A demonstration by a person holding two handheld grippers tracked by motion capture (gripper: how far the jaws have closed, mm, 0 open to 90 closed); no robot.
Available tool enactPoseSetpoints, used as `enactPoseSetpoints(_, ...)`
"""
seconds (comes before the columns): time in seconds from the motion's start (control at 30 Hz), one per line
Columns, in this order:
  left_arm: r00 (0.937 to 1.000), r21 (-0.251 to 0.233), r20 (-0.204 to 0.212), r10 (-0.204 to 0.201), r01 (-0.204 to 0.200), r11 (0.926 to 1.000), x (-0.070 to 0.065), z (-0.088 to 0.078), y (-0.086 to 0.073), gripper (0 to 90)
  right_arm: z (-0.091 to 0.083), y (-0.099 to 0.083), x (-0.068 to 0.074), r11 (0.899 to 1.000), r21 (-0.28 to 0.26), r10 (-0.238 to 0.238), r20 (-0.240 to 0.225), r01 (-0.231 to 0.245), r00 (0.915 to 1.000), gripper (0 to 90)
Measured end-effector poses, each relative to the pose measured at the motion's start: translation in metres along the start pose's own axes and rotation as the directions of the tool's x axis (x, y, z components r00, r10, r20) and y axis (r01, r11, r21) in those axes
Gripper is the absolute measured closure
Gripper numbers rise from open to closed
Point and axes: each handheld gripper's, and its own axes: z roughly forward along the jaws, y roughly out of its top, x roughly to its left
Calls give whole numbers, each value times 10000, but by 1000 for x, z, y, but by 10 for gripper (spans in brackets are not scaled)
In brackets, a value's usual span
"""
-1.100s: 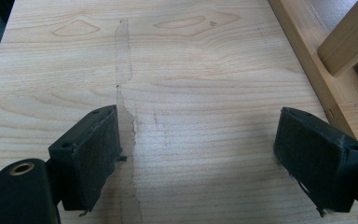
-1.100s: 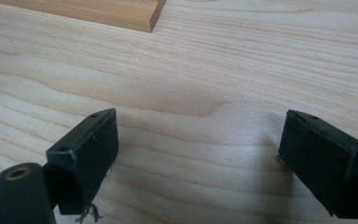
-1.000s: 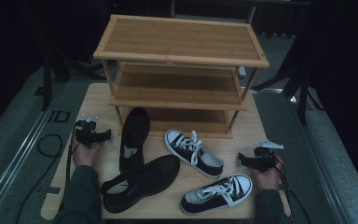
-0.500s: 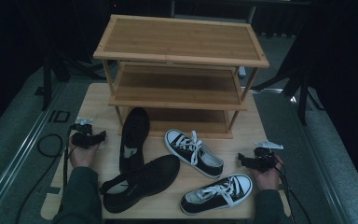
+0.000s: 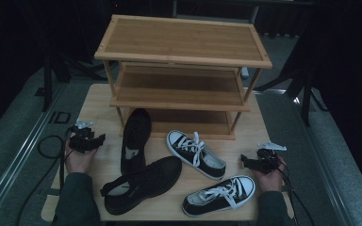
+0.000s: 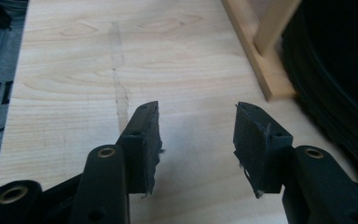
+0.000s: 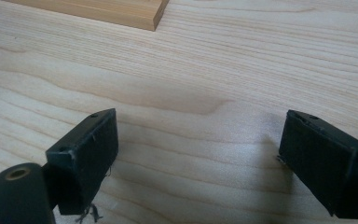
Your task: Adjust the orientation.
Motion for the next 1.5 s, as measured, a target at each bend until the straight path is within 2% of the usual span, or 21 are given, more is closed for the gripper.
enactPoseSetpoints(0.03, 10000, 0, 0, 0, 0, 10000, 0, 0, 0, 507, 0, 0, 0, 10000, 0, 0, 0, 0, 10000, 117)
enactPoseSetpoints(0.2, 9982, 59, 604, 30, -34, 10000, -6, -14, 0, 496, 0, 0, 0, 10000, 1, -2, -2, 2, 10000, 117)
enactPoseSetpoints(0.23, 9982, 59, 604, 30, -34, 10000, -6, -14, 0, 496, 0, 0, 0, 10000, 1, -2, -2, 2, 10000, 117)
enactPoseSetpoints(0.27, 9958, -54, 910, 45, -40, 10000, -7, -21, 1, 496, 0, 0, 0, 10000, 0, -1, -2, 1, 10000, 117)
enactPoseSetpoints(0.4, 9892, 5, 1461, 130, -132, 9999, -12, -31, 5, 497, 0, 0, 0, 10000, 1, -33, -26, 33, 10000, 117)
enactPoseSetpoints(0.43, 9892, 5, 1461, 130, -132, 9999, -12, -31, 5, 497, 0, 0, 0, 10000, 1, -33, -26, 33, 10000, 117)
enactPoseSetpoints(0.47, 9870, -8, 1588, 244, -245, 9997, -15, -38, 7, 497, 0, 0, 0, 10000, -1, -42, -32, 42, 10000, 117)
enactPoseSetpoints(0.57, 9821, -113, 1864, 257, -240, 9996, -18, -46, 10, 499, 0, 0, -1, 10000, 3, -60, -58, 60, 10000, 117)
enactPoseSetpoints(0.63, 9812, -149, 1905, 303, -279, 9995, -19, -49, 12, 499, 0, 0, -1, 10000, 5, -65, -65, 65, 10000, 117)
enactPoseSetpoints(0.8, 9740, -439, 2228, 413, -323, 9985, -27, -67, 21, 508, 1, 1, -1, 10000, 1, -75, -75, 75, 9999, 117)
enactPoseSetpoints(0.87, 9734, -469, 2232, 509, -415, 9980, -30, -70, 23, 512, 1, 1, -1, 10000, 1, -76, -75, 76, 9999, 117)
enactPoseSetpoints(1.0, 9672, -595, 2375, 899, -779, 9952, -46, -83, 31, 519, 1, 1, -1, 10000, 1, -74, -75, 74, 9999, 117)
enactPoseSetpoints(1.03, 9672, -595, 2375, 899, -779, 9952, -46, -83, 31, 519, 1, 1, -1, 10000, 1, -75, -75, 75, 9999, 117)
enactPoseSetpoints(1.1, 9732, -420, 2040, 1057, -992, 9942, -54, -87, 35, 535, 1, 1, -1, 10000, 1, -79, -74, 79, 9999, 117)
enactPoseSetpoints(1.17, 9707, -447, 2104, 1159, -1089, 9930, -58, -89, 36, 536, 1, 1, -1, 10000, 3, -79, -79, 79, 9999, 117)
enactPoseSetpoints(1.43, 9680, -449, 2116, 1350, -1283, 9907, -66, -89, 39, 541, 1, 1, -1, 10000, 3, -94, -92, 94, 9999, 117)
enactPoseSetpoints(1.5, 9641, -320, 2197, 1493, -1458, 9888, -72, -85, 39, 541, 1, 1, -1, 10000, 4, -96, -90, 96, 9999, 117)
